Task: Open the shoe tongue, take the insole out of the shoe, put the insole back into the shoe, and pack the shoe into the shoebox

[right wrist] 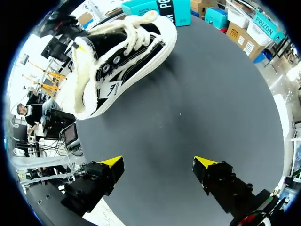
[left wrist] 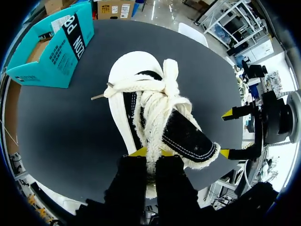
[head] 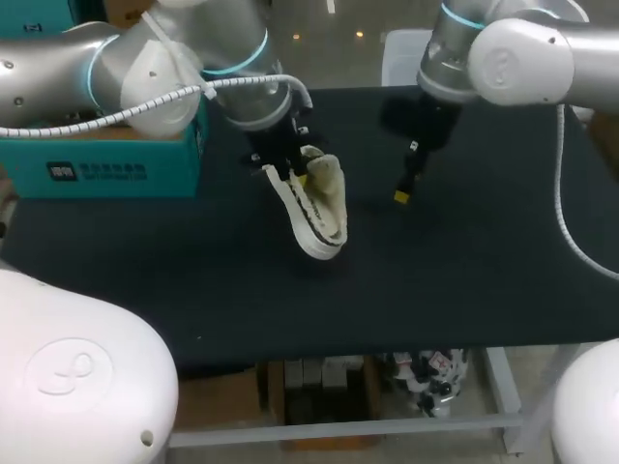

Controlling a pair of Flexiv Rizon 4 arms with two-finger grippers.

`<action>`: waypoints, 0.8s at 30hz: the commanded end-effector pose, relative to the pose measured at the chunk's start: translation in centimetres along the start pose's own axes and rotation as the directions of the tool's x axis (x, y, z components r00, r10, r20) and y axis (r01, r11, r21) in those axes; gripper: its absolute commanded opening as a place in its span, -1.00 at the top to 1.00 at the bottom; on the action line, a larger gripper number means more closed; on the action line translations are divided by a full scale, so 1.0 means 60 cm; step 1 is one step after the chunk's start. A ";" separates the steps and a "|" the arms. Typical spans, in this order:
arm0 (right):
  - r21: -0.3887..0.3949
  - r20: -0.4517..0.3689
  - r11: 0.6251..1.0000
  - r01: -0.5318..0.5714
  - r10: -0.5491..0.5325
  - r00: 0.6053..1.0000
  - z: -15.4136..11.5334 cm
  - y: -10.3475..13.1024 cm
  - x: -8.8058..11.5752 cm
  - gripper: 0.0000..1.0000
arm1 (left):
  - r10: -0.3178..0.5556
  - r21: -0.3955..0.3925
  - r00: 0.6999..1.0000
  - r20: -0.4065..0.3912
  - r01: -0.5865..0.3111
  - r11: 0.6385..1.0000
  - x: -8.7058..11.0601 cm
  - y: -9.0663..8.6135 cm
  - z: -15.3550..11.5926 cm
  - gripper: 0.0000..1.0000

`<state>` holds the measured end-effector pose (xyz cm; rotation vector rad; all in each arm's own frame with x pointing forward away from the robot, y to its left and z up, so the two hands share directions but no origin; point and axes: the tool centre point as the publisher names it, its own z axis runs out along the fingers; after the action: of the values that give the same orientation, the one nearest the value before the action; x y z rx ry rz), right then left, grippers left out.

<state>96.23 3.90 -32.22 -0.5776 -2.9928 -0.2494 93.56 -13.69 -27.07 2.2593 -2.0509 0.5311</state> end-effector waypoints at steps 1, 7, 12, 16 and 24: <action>0.005 0.130 0.999 0.047 -0.047 0.990 -0.005 -0.001 0.030 -1.00 | 0.104 -0.027 0.994 -0.044 -0.105 0.994 -0.019 -0.017 -0.027 1.00; 0.020 0.227 0.992 0.128 -0.129 0.965 -0.017 -0.003 0.057 -1.00 | 0.405 -0.043 0.910 -0.094 -0.410 0.911 -0.059 -0.041 -0.084 1.00; 0.064 0.318 0.965 0.255 -0.262 0.911 -0.028 0.002 0.077 -1.00 | 0.629 -0.083 0.768 -0.124 -0.639 0.764 -0.107 -0.073 -0.141 1.00; 0.132 0.283 0.932 0.337 -0.361 0.888 -0.026 0.012 0.085 -1.00 | 0.594 -0.058 0.790 -0.149 -0.607 0.793 -0.135 -0.115 -0.190 1.00; 0.132 0.283 0.932 0.337 -0.361 0.888 -0.026 0.012 0.085 -1.00 | 0.594 -0.058 0.790 -0.149 -0.607 0.793 -0.135 -0.115 -0.190 1.00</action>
<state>91.81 6.13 -29.91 -0.0607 -3.3728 -0.0662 97.29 -2.13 -17.31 1.4275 -2.6423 0.5456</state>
